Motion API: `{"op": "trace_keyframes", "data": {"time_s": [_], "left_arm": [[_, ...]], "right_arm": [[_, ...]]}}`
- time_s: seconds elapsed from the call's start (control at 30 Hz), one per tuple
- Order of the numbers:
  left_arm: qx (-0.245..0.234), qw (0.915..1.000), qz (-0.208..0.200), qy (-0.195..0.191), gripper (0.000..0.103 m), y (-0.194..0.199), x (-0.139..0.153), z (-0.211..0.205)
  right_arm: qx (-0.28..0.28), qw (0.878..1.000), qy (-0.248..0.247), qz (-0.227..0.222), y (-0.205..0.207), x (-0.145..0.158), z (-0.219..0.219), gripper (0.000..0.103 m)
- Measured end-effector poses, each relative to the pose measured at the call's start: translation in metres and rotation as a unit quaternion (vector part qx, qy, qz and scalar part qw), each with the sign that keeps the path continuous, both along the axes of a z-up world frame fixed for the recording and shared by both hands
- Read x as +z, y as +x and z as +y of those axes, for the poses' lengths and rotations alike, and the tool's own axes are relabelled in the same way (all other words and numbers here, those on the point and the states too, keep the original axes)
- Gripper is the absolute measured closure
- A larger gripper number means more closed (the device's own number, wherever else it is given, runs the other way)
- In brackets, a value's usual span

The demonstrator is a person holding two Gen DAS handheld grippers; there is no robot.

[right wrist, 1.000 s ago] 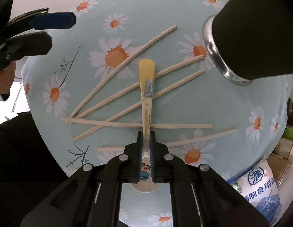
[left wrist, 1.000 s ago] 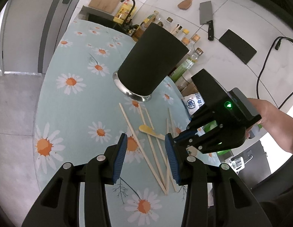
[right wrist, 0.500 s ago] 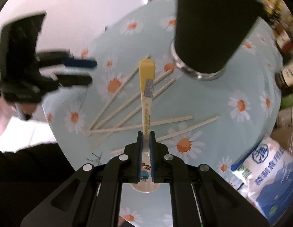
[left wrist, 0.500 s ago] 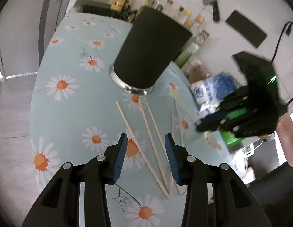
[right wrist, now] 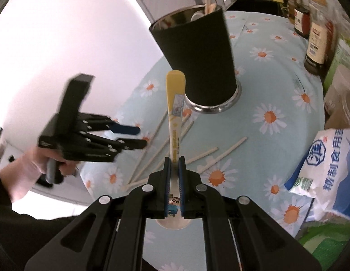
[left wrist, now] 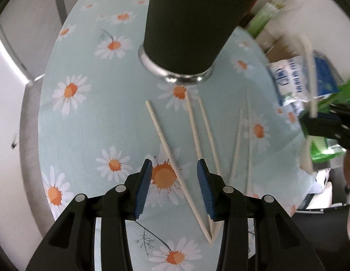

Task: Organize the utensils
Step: 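Lift the yellow-handled spoon with the right gripper while the left gripper grasps a chopstick, then carry the yellow spoon and chopstick up and lower both into the black holder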

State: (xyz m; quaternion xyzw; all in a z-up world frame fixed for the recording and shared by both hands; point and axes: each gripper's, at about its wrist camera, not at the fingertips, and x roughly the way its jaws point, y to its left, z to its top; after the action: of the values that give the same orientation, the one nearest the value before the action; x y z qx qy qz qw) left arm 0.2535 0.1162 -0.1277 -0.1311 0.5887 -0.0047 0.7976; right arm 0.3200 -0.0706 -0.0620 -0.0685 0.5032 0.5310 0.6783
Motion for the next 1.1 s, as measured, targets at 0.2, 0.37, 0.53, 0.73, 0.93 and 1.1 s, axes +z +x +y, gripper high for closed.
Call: {"op": "trace_keyframes", "data": {"time_s": [0.2, 0.37, 0.53, 0.73, 0.93, 1.1], "left_arm": [[0.033, 0.9976, 0.052, 0.031, 0.064, 0.013, -0.008, -0.008], [0.060, 0.9937, 0.083, 0.047, 0.076, 0.017, -0.014, -0.009], [0.069, 0.9907, 0.098, 0.065, 0.088, 0.023, -0.015, -0.013], [0.093, 0.9887, 0.106, 0.049, 0.099, 0.035, -0.016, -0.005], [0.106, 0.9883, 0.102, 0.042, 0.099, 0.033, -0.014, 0.006], [0.107, 0.9904, 0.080, 0.037, 0.099, 0.029, -0.005, 0.010]], "right_arm": [[-0.025, 0.998, 0.048, 0.017, 0.008, 0.002, -0.019, 0.095], [-0.027, 0.996, 0.088, 0.023, 0.010, 0.012, -0.032, 0.095], [-0.022, 0.992, 0.117, 0.031, 0.010, 0.016, -0.038, 0.095], [-0.003, 0.990, 0.133, 0.038, 0.005, 0.014, -0.038, 0.095], [-0.003, 0.989, 0.136, 0.051, 0.009, 0.008, -0.036, 0.095], [-0.005, 0.989, 0.136, 0.051, 0.011, 0.005, -0.030, 0.095]]}}
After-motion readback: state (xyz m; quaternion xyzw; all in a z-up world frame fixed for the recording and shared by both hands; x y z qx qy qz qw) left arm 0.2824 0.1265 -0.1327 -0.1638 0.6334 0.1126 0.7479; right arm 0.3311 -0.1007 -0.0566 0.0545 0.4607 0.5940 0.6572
